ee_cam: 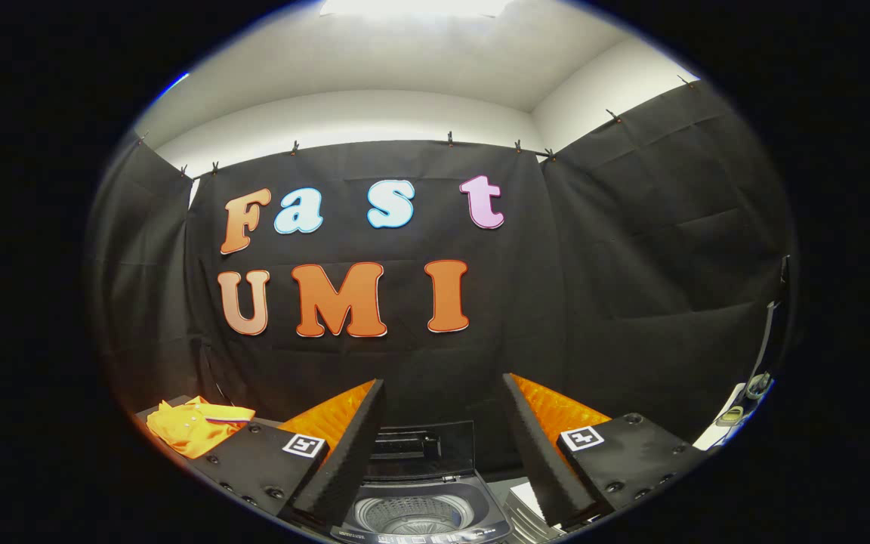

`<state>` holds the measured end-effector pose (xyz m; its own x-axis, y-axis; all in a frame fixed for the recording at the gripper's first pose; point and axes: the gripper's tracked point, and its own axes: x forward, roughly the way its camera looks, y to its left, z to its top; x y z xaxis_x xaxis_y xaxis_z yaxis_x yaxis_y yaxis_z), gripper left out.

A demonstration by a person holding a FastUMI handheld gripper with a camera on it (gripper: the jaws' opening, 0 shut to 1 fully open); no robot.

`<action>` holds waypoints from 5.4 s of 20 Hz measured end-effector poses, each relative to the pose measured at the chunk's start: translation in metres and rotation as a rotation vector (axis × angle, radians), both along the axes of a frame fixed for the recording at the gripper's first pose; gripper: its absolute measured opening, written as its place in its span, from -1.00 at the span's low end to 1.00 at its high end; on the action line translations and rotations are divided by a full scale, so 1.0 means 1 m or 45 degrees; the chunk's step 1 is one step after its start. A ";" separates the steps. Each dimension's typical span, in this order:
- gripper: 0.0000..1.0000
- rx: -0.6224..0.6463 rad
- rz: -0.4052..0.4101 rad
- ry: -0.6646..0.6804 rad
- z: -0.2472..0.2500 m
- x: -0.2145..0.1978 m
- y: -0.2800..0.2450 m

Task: Put the clothes into the washing machine and then close the washing machine lid.

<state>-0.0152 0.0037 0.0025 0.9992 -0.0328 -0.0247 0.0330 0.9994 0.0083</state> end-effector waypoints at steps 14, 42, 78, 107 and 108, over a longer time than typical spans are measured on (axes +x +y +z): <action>0.96 0.012 0.243 -0.034 0.015 0.017 0.132; 0.97 0.029 0.742 0.680 -0.171 0.015 0.514; -0.76 0.332 0.947 0.598 -0.207 0.011 0.518; -0.77 0.312 0.647 0.100 -0.048 0.078 0.190; -0.77 0.312 0.632 0.110 -0.053 0.083 0.178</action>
<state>0.0674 0.1816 -0.0508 0.8871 0.4584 -0.0552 -0.4304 0.8643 0.2604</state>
